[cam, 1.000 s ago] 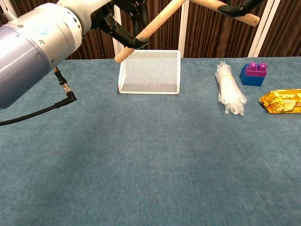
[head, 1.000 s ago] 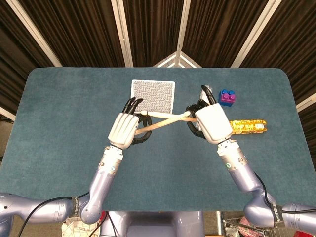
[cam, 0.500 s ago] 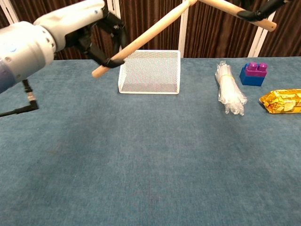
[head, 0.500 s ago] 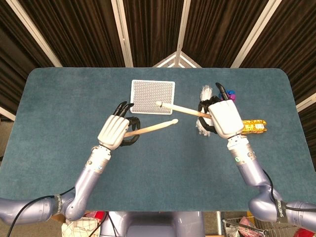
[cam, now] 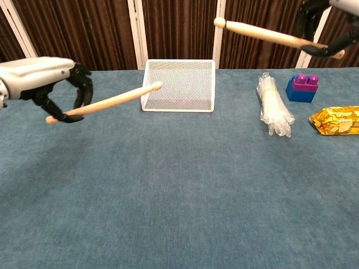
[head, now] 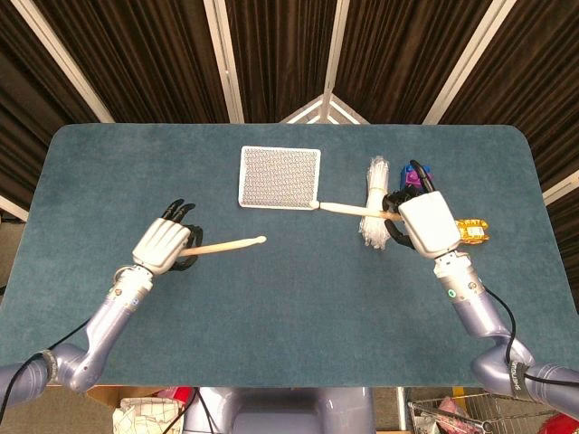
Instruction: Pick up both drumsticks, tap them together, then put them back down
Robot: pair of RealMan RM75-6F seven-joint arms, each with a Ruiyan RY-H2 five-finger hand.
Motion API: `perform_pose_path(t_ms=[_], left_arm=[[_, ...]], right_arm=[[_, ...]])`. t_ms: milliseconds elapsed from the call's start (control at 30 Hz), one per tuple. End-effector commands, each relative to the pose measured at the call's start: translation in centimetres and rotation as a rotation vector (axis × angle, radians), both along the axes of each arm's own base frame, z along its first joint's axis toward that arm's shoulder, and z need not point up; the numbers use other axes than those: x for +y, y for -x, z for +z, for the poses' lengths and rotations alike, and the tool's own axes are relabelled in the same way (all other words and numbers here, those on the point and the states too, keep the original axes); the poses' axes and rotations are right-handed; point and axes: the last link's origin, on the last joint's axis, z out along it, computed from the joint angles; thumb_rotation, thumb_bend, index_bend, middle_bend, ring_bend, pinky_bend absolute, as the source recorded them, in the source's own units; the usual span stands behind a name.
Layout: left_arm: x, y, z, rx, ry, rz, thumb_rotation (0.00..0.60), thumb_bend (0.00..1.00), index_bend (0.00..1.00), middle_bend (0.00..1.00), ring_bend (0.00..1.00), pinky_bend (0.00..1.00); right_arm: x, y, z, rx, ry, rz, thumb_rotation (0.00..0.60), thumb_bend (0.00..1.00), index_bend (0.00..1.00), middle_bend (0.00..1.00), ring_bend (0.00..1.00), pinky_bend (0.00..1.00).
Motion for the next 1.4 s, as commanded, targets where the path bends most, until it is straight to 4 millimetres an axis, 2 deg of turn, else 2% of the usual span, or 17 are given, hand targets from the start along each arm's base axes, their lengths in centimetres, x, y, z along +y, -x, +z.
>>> perform_pose_path(t_ms=[33,267,567,1000,1400], left_arm=[[-0.1,2.2,-0.1,0.044,0.021,0.026,0.600,0.45,0.60,0.59,0.10,0.00],[0.1,5.0,-0.4,0.112,0.042,0.045,0.600,0.45,0.61,0.59,0.10,0.00],[0.1,6.7,-1.2,0.185,0.087,0.035,0.600,0.45,0.61,0.58,0.10,0.00],[1.1,7.9,-1.7,0.241,0.076,0.062,0.600,0.45,0.61,0.57,0.10,0.00],[2.1,8.7,-2.1,0.290,0.062,0.083,0.600,0.45,0.60,0.55,0.10,0.00]], right_arm=[[0.7,1.4,-2.0,0.036,-0.024,0.024,0.600,0.50,0.70,0.66,0.42,0.00],[1.1,3.1,-4.5,0.126,-0.035,0.033,0.600,0.50,0.70,0.66,0.42,0.00],[1.2,4.7,-7.2,0.250,0.015,0.026,0.600,0.50,0.70,0.66,0.42,0.00],[1.1,6.0,-10.6,0.300,-0.011,0.020,0.600,0.50,0.70,0.66,0.42,0.00],[1.3,7.6,-12.6,0.280,-0.073,-0.031,0.600,0.50,0.70,0.66,0.42,0.00]])
